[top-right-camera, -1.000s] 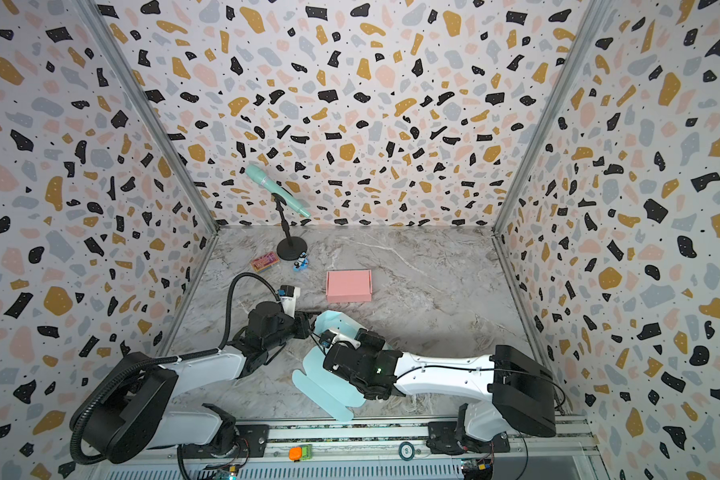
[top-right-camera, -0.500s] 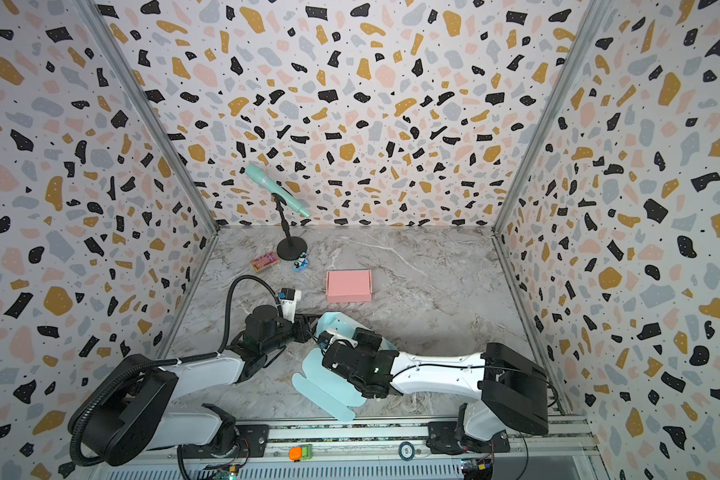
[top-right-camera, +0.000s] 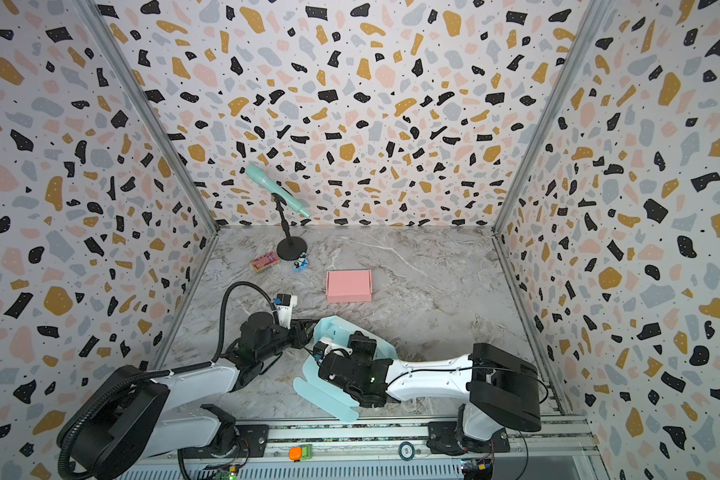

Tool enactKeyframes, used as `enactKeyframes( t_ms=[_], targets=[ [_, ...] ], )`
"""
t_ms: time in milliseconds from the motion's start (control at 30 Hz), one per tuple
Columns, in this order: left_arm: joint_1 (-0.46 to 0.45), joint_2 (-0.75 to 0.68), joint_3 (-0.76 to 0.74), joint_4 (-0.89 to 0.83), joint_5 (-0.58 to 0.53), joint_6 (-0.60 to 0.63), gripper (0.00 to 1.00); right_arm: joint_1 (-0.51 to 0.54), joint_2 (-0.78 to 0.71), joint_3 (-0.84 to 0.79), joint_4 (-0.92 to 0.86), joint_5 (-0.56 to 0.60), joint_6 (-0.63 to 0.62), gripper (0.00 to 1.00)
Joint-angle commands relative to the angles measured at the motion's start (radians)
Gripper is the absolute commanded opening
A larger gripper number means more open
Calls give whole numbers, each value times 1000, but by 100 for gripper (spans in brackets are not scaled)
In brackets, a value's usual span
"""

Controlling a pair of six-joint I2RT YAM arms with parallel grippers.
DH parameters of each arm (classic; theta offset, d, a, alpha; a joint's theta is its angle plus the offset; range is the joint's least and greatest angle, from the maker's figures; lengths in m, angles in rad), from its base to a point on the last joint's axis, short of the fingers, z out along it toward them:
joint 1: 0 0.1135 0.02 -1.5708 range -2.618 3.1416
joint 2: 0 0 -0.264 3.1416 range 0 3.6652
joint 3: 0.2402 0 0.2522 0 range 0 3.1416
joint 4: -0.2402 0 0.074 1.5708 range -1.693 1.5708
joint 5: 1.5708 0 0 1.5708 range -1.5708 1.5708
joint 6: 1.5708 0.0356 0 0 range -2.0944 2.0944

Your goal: Fold the paper box

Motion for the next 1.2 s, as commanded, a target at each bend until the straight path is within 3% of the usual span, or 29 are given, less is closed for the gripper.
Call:
enactKeyframes(
  t_ms=[0,600,1167],
  targets=[
    [-18,-24,-23,41,-4,-16,38,18,12,-20,67,32,-69,0],
    [-94,-121,-143,19,-100,-16,39,77,57,-99,264,75,-229,0],
    [-238,-176,-229,98,-246,0,43,109,102,-104,259,66,-226,0]
  ],
)
